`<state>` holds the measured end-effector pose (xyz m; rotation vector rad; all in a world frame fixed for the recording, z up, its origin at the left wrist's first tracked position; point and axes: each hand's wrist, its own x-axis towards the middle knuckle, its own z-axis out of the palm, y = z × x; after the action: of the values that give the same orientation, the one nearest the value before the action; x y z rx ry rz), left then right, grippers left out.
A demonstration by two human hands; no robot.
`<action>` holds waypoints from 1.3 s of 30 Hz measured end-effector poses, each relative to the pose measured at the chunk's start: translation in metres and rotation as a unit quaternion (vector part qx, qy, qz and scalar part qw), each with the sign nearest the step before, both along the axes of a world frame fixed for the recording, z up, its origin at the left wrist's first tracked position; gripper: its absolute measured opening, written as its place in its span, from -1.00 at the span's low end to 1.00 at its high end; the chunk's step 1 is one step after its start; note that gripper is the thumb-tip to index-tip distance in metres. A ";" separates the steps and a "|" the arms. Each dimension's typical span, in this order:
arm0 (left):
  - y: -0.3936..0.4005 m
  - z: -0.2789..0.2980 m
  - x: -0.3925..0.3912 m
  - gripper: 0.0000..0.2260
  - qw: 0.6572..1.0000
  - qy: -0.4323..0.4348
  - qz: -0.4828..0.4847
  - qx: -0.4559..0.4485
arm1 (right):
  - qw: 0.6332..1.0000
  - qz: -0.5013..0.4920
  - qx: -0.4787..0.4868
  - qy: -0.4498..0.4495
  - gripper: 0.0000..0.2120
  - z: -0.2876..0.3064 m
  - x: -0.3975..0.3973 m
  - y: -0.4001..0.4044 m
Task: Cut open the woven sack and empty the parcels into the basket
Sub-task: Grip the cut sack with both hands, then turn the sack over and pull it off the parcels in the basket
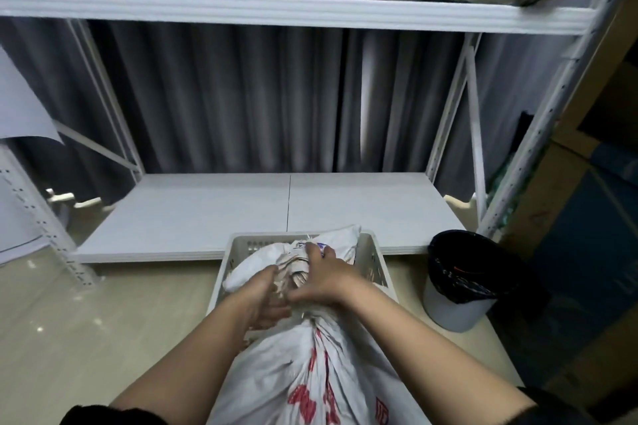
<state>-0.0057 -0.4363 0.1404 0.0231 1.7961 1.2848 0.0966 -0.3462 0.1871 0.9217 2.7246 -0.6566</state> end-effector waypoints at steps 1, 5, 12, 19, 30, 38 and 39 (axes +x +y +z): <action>-0.004 0.011 0.005 -0.61 0.998 -0.057 0.000 0.024 | 0.998 0.019 0.056 -0.035 0.02 -0.004 0.002 -0.006; 0.009 0.038 0.015 -0.71 0.982 -0.057 0.061 0.170 | 0.971 0.041 0.236 -0.019 -0.08 -0.012 0.009 -0.025; 0.027 0.084 0.013 -0.75 0.924 0.299 0.030 0.236 | 0.857 -0.164 -0.300 0.386 -0.55 0.013 0.020 0.016; 0.006 0.081 0.017 -0.92 0.825 0.554 -0.054 0.103 | 0.683 -0.341 -0.524 0.378 -0.73 -0.005 0.012 0.040; 0.021 0.063 0.047 -0.66 0.967 0.136 -0.166 0.141 | 0.660 -0.317 -0.607 0.310 -0.61 -0.005 0.024 0.044; -0.021 0.050 0.012 -0.62 0.984 0.144 -0.005 0.105 | 0.731 -0.379 -0.429 0.371 -0.60 -0.007 0.036 0.078; -0.028 0.048 0.002 -0.61 0.987 0.115 0.033 0.107 | 0.734 -0.390 -0.413 0.371 -0.59 -0.008 0.037 0.086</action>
<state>-0.0036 -0.4639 0.1884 0.2410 1.8540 1.5719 0.1333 -0.2605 0.1793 1.7225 1.8416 -2.5730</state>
